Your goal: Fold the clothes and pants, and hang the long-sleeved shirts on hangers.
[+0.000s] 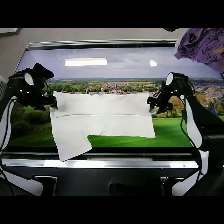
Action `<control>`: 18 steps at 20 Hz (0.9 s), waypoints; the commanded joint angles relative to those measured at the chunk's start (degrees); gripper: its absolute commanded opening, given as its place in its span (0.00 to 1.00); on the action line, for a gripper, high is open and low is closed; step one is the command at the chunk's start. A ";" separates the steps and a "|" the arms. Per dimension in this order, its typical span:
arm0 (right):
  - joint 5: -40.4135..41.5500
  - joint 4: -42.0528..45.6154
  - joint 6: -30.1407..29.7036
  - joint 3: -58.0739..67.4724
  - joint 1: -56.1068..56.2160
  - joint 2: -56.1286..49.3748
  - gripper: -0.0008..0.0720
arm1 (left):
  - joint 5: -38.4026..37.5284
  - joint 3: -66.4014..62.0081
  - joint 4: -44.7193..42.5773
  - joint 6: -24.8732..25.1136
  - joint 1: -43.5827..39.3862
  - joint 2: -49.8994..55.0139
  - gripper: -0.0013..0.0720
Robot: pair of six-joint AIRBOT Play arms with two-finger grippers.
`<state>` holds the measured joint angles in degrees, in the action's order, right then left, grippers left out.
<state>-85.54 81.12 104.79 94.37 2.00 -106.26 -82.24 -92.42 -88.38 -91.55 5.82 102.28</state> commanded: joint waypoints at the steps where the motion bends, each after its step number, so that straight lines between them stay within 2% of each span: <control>1: -0.90 3.65 -8.24 0.04 -0.02 5.60 0.60 | -0.07 0.35 3.80 -0.85 4.50 -5.35 1.00; 3: 1.68 1.49 -10.40 -1.16 -3.23 11.15 0.64 | 0.42 4.85 12.07 2.60 10.67 -12.15 1.00; 6: 2.78 -11.63 -18.05 -11.06 -13.51 19.65 0.64 | 4.52 24.35 20.94 7.74 20.76 -25.81 1.00; 9: 3.63 -26.75 -25.20 -27.52 -23.82 27.58 0.64 | 9.40 49.22 25.86 9.35 28.02 -39.67 1.00; 11: 5.22 -32.44 -27.93 -35.32 -26.88 31.10 0.64 | 11.30 60.57 27.34 9.33 28.83 -45.99 1.00; 14: 6.64 -35.21 -29.44 -39.91 -27.04 32.33 0.64 | 12.46 69.51 31.04 12.00 28.61 -50.05 1.00; 18: 7.98 -35.56 -29.59 -40.33 -27.02 32.33 0.64 | 15.34 72.22 35.26 14.69 28.61 -49.62 1.00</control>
<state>-78.74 48.07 76.47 55.83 -24.43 -74.63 -69.45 -24.29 -56.90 -78.98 34.02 54.00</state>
